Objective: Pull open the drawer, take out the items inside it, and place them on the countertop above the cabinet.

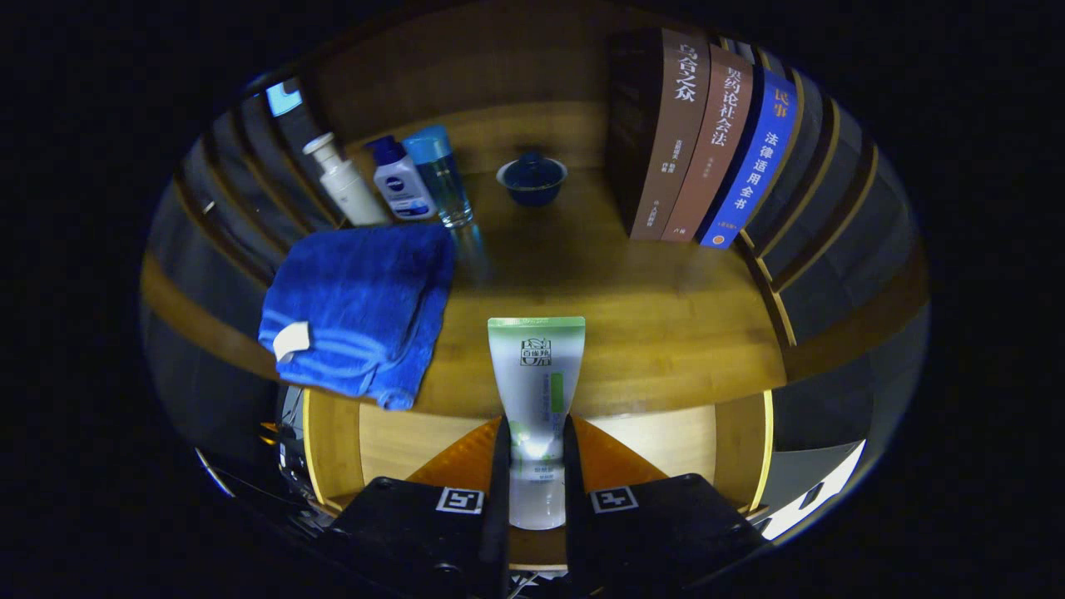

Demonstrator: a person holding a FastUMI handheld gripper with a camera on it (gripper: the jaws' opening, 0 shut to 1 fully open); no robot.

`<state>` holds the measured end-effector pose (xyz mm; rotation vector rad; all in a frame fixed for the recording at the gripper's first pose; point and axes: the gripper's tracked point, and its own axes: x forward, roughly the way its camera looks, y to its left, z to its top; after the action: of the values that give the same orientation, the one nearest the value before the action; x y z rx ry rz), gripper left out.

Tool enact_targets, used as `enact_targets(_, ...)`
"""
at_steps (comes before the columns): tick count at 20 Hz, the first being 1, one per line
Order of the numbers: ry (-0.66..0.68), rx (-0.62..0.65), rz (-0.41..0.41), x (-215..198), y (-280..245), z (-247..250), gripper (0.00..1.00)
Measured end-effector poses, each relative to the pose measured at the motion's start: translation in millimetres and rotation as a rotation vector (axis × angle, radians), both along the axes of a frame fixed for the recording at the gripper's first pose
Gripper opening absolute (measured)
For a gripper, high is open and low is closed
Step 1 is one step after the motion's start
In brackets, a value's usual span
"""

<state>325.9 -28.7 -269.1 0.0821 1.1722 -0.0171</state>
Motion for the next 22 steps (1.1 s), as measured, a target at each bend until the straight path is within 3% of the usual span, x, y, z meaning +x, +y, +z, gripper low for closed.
enact_targets(7,0.056,-0.042,-0.003,50,-5,-21,0.32)
enact_targets(13,0.109,-0.01,-0.018,55,1,-40,0.33)
enact_targets(17,0.077,0.007,-0.038,59,1,-35,0.46)
enact_targets(21,0.027,0.021,-0.047,49,1,-20,0.96)
enact_targets(22,0.004,0.029,-0.048,47,2,-14,1.0)
